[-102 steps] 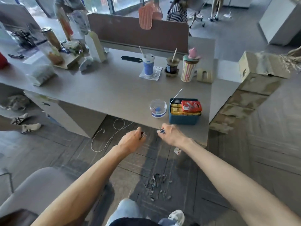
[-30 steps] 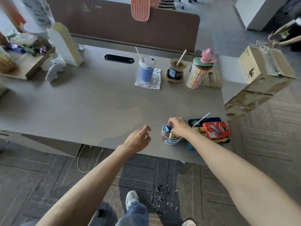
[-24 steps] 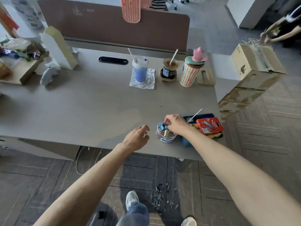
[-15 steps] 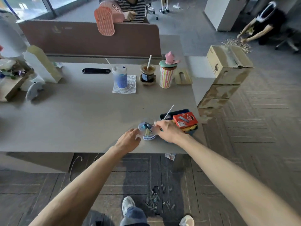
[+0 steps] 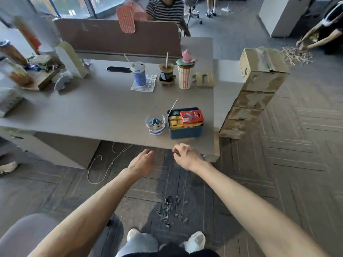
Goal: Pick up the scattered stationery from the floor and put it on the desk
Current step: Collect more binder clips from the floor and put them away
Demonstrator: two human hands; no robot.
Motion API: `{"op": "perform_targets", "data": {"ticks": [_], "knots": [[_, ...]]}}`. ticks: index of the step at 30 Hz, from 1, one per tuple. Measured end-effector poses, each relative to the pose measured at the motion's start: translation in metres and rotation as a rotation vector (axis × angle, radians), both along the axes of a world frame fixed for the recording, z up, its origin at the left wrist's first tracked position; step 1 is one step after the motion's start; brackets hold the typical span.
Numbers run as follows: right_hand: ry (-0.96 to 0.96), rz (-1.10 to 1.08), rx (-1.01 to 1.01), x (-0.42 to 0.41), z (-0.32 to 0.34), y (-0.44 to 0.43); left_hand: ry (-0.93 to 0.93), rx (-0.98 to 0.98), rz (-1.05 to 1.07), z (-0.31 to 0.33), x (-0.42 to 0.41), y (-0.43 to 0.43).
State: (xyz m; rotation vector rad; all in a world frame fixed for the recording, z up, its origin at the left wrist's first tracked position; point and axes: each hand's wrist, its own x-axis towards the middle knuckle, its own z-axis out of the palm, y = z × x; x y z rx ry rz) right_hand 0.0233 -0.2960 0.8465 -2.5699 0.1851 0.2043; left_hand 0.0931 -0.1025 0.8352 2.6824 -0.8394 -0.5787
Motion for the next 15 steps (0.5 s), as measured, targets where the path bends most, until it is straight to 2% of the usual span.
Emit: {"op": "perform_targets", "data": {"ticks": [8,12,15], "knots": [[0.075,-0.042,-0.008,-0.079,-0.034,0.031,0.034,0.016,0.061,-0.033,-0.066,0.031],[0.120,-0.094,0.013,-0.121,-0.074,0.054,0.089,0.008,0.065,-0.073,-0.101,0.054],[0.157,-0.128,0.020,-0.142,-0.116,0.068,0.064,-0.010,0.060,-0.113,-0.121,0.069]]}}
